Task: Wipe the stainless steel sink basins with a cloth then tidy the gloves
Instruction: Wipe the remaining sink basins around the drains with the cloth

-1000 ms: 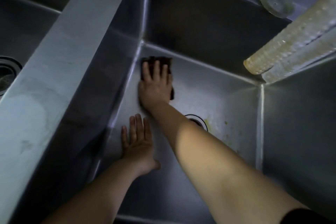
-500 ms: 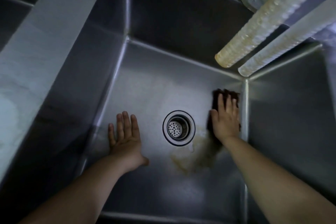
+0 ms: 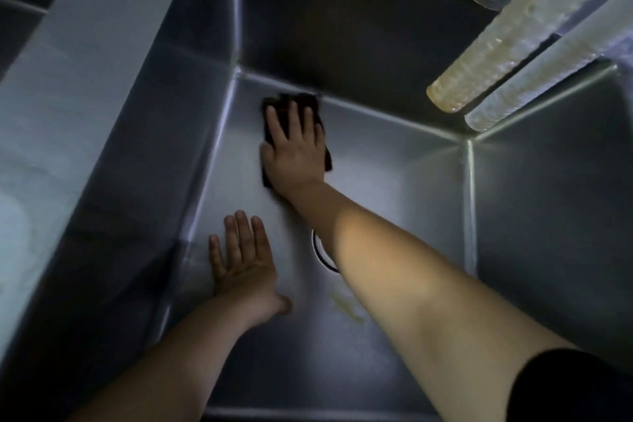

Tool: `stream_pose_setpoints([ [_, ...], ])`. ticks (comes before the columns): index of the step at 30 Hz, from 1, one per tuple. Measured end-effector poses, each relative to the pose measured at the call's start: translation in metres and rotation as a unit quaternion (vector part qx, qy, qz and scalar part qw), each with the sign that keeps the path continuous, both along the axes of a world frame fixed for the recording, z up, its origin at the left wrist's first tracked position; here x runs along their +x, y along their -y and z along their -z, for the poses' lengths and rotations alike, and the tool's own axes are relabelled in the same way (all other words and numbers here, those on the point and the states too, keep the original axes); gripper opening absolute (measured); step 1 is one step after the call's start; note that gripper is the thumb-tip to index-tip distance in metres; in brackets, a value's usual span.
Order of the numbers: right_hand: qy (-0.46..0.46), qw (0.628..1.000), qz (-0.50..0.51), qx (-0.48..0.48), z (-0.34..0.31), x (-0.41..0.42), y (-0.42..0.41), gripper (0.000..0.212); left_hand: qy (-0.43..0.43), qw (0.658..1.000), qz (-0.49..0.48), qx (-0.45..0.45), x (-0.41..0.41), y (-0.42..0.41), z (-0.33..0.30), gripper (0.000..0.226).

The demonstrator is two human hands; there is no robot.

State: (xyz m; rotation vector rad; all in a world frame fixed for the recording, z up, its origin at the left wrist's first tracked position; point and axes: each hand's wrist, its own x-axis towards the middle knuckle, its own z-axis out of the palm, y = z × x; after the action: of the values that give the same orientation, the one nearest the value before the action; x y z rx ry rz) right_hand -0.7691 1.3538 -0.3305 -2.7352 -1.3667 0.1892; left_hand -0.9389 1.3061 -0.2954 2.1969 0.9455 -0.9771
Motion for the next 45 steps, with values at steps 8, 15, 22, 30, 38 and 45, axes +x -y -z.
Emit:
stream_pose_setpoints([
  [8, 0.032, 0.995, -0.093, -0.008, 0.003, 0.074, 0.038, 0.060, 0.019, 1.000, 0.009, 0.004, -0.001, 0.000, 0.001, 0.153],
  [15, 0.033, 0.998, 0.024, -0.043, -0.007, 0.147, 0.139, 0.062, 0.013, 1.000, 0.005, 0.006, 0.000, 0.002, 0.003, 0.152],
  [22, 0.010, 0.967, 0.239, -0.084, -0.009, 0.173, 0.196, 0.061, 0.012, 1.000, 0.007, 0.009, 0.001, 0.002, 0.002, 0.153],
  [30, 0.001, 0.993, 0.106, -0.059, -0.013, 0.068, 0.219, 0.059, -0.013, 1.000, 0.000, 0.005, 0.004, 0.003, -0.004, 0.154],
  [38, -0.011, 0.974, -0.218, -0.055, -0.010, -0.028, 0.291, 0.064, -0.018, 1.000, 0.000, -0.010, 0.005, 0.002, -0.006, 0.154],
  [45, 0.000, 0.998, 0.036, -0.048, -0.011, 0.006, 0.222, 0.066, -0.008, 1.000, -0.002, -0.028, 0.003, 0.000, -0.003, 0.157],
])
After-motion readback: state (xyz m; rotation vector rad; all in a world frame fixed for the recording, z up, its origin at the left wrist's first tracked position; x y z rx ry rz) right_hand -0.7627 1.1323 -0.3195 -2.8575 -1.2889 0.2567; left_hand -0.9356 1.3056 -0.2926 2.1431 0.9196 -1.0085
